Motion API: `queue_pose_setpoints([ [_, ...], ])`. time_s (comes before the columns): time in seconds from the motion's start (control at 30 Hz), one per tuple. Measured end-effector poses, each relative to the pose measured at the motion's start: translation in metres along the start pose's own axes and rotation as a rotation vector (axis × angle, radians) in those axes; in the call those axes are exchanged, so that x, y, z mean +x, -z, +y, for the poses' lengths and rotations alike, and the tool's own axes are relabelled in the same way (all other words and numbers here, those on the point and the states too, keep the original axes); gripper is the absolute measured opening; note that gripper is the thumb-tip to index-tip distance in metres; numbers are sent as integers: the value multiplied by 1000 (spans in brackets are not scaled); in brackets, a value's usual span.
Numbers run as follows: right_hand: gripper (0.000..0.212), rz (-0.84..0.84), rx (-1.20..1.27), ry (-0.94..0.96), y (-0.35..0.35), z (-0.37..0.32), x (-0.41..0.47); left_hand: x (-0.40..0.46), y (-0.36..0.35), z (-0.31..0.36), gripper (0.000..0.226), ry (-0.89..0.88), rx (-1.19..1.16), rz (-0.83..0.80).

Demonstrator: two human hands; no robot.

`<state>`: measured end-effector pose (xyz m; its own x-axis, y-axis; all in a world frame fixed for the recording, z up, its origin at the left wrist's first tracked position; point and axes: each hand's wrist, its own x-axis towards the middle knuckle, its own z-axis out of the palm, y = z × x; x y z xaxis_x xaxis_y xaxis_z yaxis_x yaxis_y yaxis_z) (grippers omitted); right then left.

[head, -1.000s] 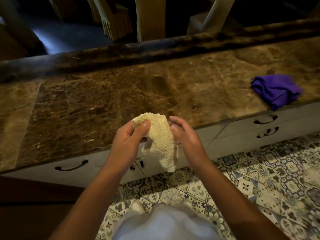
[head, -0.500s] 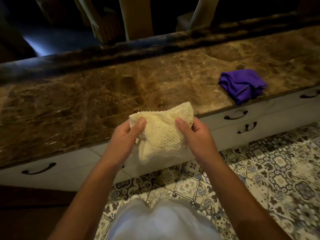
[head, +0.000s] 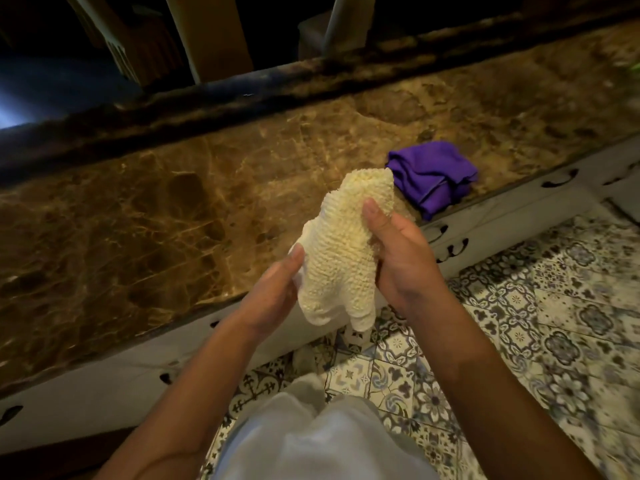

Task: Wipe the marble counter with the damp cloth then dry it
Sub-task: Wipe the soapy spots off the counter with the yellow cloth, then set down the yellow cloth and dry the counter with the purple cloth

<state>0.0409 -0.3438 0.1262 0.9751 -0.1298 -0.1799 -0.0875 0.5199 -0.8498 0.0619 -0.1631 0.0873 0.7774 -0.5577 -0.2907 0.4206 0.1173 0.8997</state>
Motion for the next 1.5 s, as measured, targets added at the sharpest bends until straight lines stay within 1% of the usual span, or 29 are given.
queue_pose_setpoints([
  [0.03, 18, 7, -8, -12, 4, -1, 8, 11, 2, 2, 55, -22, -57, 9],
  [0.07, 18, 15, -26, -21, 9, -3, 16, 23, 3, 5, 53, -47, -105, 36],
  [0.13, 18, 17, -85, -31, 18, -7, 30, 44, 7, 10, 34, -80, -162, 102],
  [0.2, 23, 9, -170, -24, 29, -11, 45, 61, 14, 15, 25, -77, -178, 152],
  [0.3, 35, 37, -321, -37, 40, -15, 67, 84, 30, 20, 28, -68, -235, 187],
  [0.33, 35, 60, -374, -35, 43, -16, 75, 90, 34, 22, 31, -64, -271, 197],
  [0.4, 27, 114, -523, -3, 47, -18, 91, 103, 41, 25, 34, -42, -339, 211],
  [0.43, 30, 126, -602, 12, 50, -17, 99, 108, 44, 26, 33, -32, -355, 209],
  [0.47, 39, 128, -667, 25, 52, -17, 106, 112, 46, 27, 32, -26, -349, 208],
  [0.53, 55, 127, -743, 32, 57, -17, 121, 118, 48, 28, 28, -23, -258, 244],
  [0.57, 59, 126, -773, 30, 59, -17, 128, 120, 49, 28, 26, -21, -199, 281],
  [0.7, 56, 132, -957, 64, 70, -12, 157, 129, 49, 20, 17, 14, -27, 423],
  [0.77, 55, 134, -1042, 65, 78, -7, 171, 135, 48, 16, 9, 54, 134, 520],
  [0.8, 53, 137, -1100, 56, 82, -4, 178, 138, 47, 15, 11, 91, 257, 585],
  [0.83, 53, 127, -1154, 46, 86, -3, 184, 142, 47, 14, 21, 129, 381, 649],
  [0.87, 54, 99, -1190, 40, 89, -2, 189, 146, 46, 13, 33, 158, 477, 700],
  [0.9, 54, 61, -1205, 36, 92, -1, 193, 151, 44, 13, 39, 179, 555, 736],
  [0.93, 53, 16, -1203, 31, 95, 0, 197, 154, 41, 13, 40, 200, 615, 767],
  [1.03, 48, -121, -1167, -32, 97, 0, 209, 162, 40, 12, 30, 227, 682, 856],
  [1.07, 42, -163, -1197, -50, 96, 0, 213, 162, 41, 11, 25, 227, 689, 880],
  [1.13, 24, -207, -1327, -39, 94, 1, 219, 159, 47, 12, 19, 237, 714, 914],
  [1.2, 17, -225, -1411, -17, 94, 1, 222, 156, 49, 9, 24, 278, 780, 958],
  [1.3, 21, -217, -1494, 16, 94, 1, 222, 156, 44, 1, 32, 373, 1053, 1039],
  [1.37, 22, -201, -1539, 43, 94, 4, 223, 157, 39, -2, 38, 364, 1165, 1086],
  [1.43, 21, -197, -1572, 56, 93, 5, 222, 159, 37, -7, 51, 317, 1209, 1128],
  [1.5, 22, -212, -1599, 44, 92, 4, 223, 160, 36, -10, 59, 311, 1244, 1139],
])
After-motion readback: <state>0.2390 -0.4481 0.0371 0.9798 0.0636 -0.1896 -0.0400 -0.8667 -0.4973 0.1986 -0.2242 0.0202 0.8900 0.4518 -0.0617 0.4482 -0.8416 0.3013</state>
